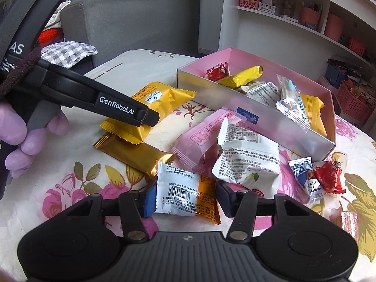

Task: Organize snacks
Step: 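Close the left tool on the yellow sandwich packet while the right tool grasps the white-orange packet, then carry both packets into the pink box and open both tools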

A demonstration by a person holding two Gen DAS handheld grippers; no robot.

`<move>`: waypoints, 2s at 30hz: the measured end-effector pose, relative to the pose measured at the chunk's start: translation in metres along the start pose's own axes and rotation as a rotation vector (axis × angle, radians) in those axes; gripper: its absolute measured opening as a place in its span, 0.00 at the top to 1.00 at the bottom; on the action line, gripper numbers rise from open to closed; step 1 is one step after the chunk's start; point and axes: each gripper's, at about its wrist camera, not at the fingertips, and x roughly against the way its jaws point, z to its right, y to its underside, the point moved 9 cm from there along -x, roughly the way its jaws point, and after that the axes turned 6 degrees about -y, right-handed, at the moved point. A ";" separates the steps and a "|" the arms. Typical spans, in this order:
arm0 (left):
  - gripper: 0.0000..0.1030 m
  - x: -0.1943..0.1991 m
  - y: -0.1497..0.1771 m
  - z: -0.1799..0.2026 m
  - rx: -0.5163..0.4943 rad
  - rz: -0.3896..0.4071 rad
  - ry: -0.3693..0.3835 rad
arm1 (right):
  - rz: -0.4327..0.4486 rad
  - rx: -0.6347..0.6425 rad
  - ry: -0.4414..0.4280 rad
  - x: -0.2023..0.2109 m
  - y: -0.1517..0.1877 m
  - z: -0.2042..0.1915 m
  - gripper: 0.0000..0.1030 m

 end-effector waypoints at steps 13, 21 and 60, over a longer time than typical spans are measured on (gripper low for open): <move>0.60 0.017 0.012 0.004 -0.032 -0.022 0.003 | 0.023 -0.080 -0.002 0.020 -0.012 0.014 0.86; 0.60 0.027 0.018 0.005 -0.038 -0.040 0.021 | 0.024 -0.164 0.000 0.028 -0.011 0.029 0.90; 0.60 0.046 -0.056 0.003 0.075 0.011 0.084 | 0.124 -0.507 -0.027 0.069 -0.062 0.092 0.96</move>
